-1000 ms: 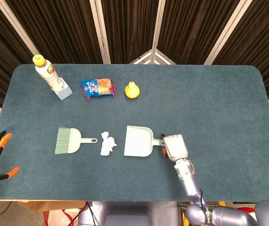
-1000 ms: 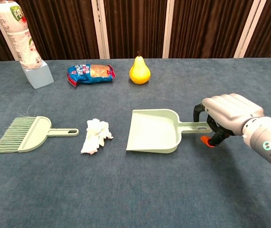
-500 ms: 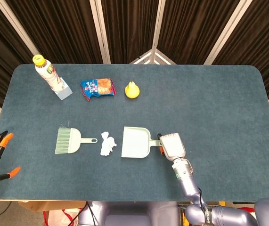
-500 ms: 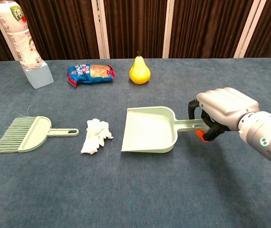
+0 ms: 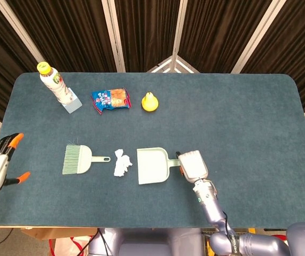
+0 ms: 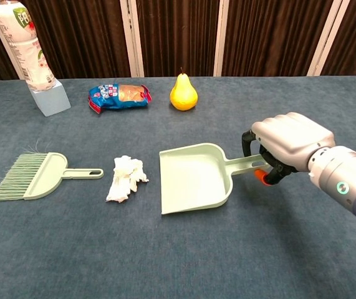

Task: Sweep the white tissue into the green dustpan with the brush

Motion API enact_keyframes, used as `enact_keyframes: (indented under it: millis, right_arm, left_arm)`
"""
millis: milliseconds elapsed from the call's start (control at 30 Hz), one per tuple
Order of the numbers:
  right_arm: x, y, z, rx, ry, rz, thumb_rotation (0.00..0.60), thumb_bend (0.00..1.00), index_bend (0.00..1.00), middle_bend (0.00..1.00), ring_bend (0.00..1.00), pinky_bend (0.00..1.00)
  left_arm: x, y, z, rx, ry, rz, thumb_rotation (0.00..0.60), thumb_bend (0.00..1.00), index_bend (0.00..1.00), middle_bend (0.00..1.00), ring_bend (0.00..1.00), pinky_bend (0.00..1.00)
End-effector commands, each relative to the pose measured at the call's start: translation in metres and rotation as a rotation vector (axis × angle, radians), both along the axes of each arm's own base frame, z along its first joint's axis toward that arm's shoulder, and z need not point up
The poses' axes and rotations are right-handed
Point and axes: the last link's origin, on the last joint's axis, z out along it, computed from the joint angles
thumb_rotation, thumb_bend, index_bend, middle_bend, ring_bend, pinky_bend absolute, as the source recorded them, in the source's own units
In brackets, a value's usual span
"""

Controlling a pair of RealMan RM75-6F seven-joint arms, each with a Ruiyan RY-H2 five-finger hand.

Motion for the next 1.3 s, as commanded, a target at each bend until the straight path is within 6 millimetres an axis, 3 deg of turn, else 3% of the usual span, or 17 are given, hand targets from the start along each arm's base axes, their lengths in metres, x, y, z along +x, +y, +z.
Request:
enact_keyframes:
  millis: [33, 333, 600, 833, 967, 1300]
  right_arm:
    - [-0.001, -0.001, 0.0, -0.009, 0.007, -0.001, 0.6, 0.46, 0.54, 0.83, 0.87, 0.85]
    - [-0.003, -0.004, 0.0, -0.038, 0.022, -0.003, 0.6, 0.46, 0.54, 0.83, 0.86, 0.85]
    - [-0.004, -0.009, 0.003, -0.057, 0.03, -0.009, 0.6, 0.47, 0.54, 0.84, 0.87, 0.85]
    - [-0.004, -0.01, 0.002, -0.056, 0.034, -0.01, 0.6, 0.47, 0.54, 0.84, 0.86, 0.85]
    - [-0.002, -0.01, 0.004, -0.061, 0.037, -0.005, 0.6, 0.47, 0.54, 0.84, 0.87, 0.85]
    - [-0.004, -0.01, 0.003, -0.058, 0.04, -0.012, 0.6, 0.47, 0.54, 0.84, 0.87, 0.85]
  left_arm:
    - [0.019, 0.026, -0.012, -0.014, 0.008, -0.014, 0.6, 0.0, 0.1, 0.15, 0.17, 0.27]
    - [0.04, 0.05, -0.046, -0.036, 0.049, -0.029, 0.6, 0.09, 0.19, 0.39, 0.4, 0.5]
    - [0.059, 0.081, -0.073, -0.033, 0.078, -0.035, 0.6, 0.25, 0.3, 0.73, 0.72, 0.81]
    - [0.077, 0.094, -0.103, -0.09, 0.048, -0.007, 0.6, 0.27, 0.41, 0.94, 0.92, 0.98]
    - [0.084, 0.096, -0.122, -0.128, 0.043, 0.019, 0.6, 0.3, 0.44, 0.99, 0.96, 1.0]
    - [0.096, 0.101, -0.156, -0.2, -0.006, 0.102, 0.6, 0.35, 0.41, 1.0, 0.97, 1.0]
